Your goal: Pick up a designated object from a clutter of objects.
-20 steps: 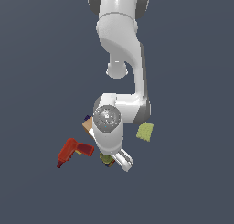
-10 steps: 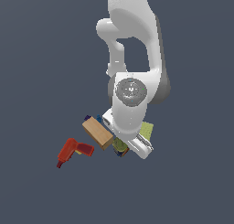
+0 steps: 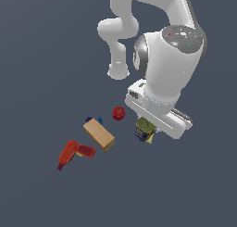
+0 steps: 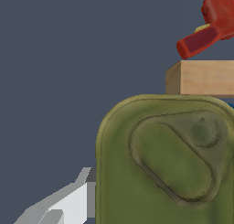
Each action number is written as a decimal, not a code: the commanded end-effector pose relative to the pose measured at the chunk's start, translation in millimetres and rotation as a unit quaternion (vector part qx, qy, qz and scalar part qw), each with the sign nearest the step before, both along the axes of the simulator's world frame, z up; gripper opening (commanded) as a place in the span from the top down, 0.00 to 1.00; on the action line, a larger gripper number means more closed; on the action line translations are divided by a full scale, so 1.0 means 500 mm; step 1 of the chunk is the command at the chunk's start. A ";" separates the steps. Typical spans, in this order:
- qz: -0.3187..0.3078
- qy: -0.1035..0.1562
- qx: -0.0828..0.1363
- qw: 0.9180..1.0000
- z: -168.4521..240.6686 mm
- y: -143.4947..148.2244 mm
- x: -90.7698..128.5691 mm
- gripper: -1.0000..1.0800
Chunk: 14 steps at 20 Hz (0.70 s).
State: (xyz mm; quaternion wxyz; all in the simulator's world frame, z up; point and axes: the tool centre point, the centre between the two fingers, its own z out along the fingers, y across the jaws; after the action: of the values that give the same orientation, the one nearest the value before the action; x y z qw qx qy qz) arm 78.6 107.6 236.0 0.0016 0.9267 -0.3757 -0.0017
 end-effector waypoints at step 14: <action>0.000 -0.002 0.000 1.000 0.269 0.216 -0.086 1.00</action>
State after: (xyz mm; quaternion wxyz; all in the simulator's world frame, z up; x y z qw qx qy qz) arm 38.1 207.7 358.7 0.0015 0.9269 -0.3754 -0.0007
